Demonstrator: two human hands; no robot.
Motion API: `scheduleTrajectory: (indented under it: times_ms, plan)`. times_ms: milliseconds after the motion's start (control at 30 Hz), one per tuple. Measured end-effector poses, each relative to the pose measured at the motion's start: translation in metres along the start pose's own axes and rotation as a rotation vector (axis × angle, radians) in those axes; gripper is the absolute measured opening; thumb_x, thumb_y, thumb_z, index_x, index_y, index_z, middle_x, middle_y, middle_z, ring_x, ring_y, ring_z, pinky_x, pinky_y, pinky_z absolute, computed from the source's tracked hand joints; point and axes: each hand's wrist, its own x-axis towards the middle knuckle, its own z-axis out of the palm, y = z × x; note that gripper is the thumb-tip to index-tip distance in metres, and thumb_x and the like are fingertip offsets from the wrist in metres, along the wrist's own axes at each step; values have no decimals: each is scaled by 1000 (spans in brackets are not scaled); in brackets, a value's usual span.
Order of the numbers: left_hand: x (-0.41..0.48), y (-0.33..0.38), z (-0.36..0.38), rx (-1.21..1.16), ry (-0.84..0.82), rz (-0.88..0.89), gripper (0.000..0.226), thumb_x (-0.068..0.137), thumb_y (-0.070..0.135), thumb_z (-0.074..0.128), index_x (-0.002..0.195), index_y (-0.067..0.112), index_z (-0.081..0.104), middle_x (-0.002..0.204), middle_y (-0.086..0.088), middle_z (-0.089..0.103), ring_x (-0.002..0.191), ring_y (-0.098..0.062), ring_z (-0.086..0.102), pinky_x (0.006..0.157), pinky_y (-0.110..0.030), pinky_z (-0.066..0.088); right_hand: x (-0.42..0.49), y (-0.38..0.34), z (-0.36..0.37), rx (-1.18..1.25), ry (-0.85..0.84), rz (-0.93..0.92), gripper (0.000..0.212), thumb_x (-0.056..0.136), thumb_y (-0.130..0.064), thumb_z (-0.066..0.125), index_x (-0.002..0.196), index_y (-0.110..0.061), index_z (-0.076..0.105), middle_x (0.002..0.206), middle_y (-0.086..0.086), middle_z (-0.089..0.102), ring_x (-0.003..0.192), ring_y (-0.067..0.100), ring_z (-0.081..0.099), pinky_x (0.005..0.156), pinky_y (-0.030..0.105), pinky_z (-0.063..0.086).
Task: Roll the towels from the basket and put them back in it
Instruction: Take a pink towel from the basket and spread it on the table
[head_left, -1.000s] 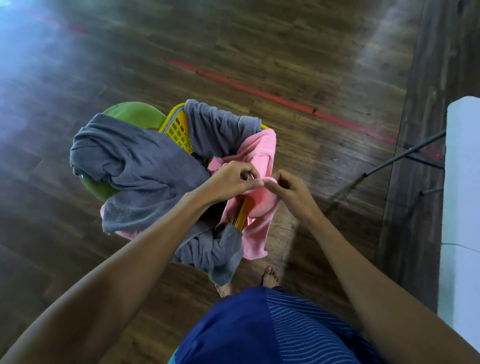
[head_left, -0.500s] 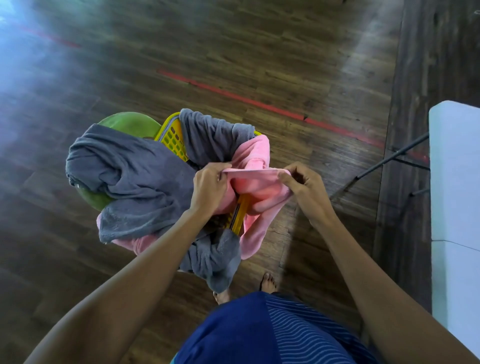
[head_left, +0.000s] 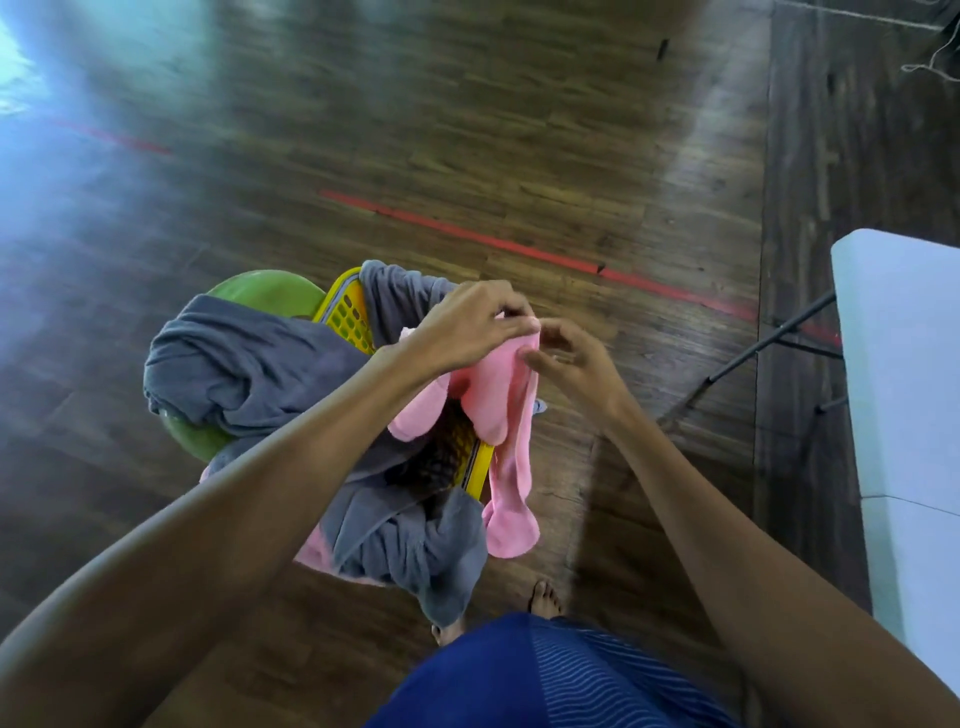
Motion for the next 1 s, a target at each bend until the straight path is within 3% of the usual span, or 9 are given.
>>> scheduleTrajectory:
  times_ms: [100,233,333,433,567,767,833,933,1000]
  plan:
    - [0,1,-2,-1,-10,2,14,87,40,63,73,36,65,76,13,63,79,-6,59,78,-39,49,6,-3,1,-10,25,-31,39,83,-42,64,89,-4,63,82,19,62,75,30,58,69,50,47]
    - [2,-6,-11,-2,-14,-32,33,80,59,61,75,26,67,71,-3,65,71,-16,59,71,-38,47,1,-17,-10,40,59,-101,12,95,-21,60,85,-15,61,77,-18,59,77,2,52,68,21,41]
    - [-4,-9,-21,19,-110,9,39,86,46,65,64,16,56,59,0,49,58,-4,42,60,-27,36,-3,-21,-23,11,112,-152,12,97,-23,56,86,-20,58,77,-21,56,77,1,49,69,23,39]
    - [-15,-27,-28,99,-157,-31,33,90,26,68,65,9,57,56,9,43,54,1,42,56,-21,28,-3,-21,-44,45,212,-114,16,98,-22,54,83,-25,57,71,-22,51,70,-1,43,66,20,35]
    - [-27,-53,-29,-39,-69,-127,10,89,25,70,82,19,73,76,4,71,73,-1,59,73,-28,46,-9,-13,-61,32,207,-97,15,98,-18,55,84,-17,59,66,-24,51,66,-3,42,61,14,33]
    - [-29,-61,-36,-203,44,-164,9,87,17,72,80,22,73,80,9,72,79,-2,62,84,-30,50,-15,2,-71,143,251,-68,22,98,-19,54,93,1,57,76,-6,48,72,5,41,63,21,33]
    - [-28,-63,-35,-190,105,-166,14,89,21,69,75,22,68,74,8,65,73,-3,55,77,-34,46,-15,6,-74,134,266,-41,22,98,-22,54,92,-1,57,75,-9,48,71,4,41,63,23,33]
    - [-20,-44,-36,-140,212,-100,16,91,21,67,75,21,64,69,13,59,68,4,50,71,-23,40,-12,16,-78,28,239,51,20,93,-32,55,84,-14,57,73,-13,52,71,8,45,66,31,37]
    - [-9,-20,-40,-163,230,-22,12,89,21,68,77,22,67,72,12,64,71,7,53,72,-21,42,-10,16,-75,-64,196,70,21,87,-41,60,91,-20,59,85,-9,59,80,11,53,72,32,42]
